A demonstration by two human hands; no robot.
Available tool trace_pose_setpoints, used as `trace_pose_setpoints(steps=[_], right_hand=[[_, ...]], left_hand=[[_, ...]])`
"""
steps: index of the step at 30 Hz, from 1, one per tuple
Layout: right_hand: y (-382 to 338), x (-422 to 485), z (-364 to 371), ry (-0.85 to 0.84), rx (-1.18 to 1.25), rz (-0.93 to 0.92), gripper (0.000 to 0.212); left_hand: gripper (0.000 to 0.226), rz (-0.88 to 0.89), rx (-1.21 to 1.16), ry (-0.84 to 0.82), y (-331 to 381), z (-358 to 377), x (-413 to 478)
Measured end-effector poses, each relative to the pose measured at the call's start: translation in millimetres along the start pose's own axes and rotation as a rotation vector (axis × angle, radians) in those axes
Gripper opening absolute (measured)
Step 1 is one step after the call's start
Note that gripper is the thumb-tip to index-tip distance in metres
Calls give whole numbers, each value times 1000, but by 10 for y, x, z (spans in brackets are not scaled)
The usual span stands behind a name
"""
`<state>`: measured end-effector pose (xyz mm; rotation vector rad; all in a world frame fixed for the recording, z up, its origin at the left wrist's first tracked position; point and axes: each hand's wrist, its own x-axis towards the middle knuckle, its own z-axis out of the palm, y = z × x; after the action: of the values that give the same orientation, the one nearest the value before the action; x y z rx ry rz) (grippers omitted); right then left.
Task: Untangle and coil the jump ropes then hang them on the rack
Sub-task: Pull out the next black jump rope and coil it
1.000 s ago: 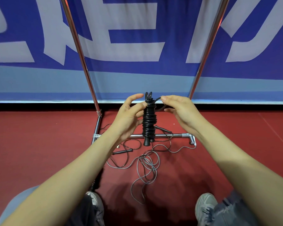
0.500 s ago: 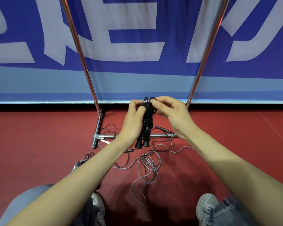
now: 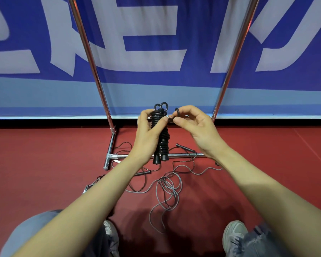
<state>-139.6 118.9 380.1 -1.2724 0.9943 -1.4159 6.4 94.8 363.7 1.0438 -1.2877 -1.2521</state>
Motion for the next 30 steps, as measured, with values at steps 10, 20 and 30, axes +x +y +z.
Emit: trace_pose_setpoints(steps=[10, 20, 30], right_hand=[[-8, 19, -7, 93, 33, -5, 12], [-84, 59, -65, 38, 76, 69, 22], [-219, 62, -202, 84, -257, 125, 17]], left_hand=[[27, 163, 60, -43, 93, -27, -34], [24, 111, -120, -127, 109, -59, -42], [39, 224, 48, -219, 106, -107, -62]])
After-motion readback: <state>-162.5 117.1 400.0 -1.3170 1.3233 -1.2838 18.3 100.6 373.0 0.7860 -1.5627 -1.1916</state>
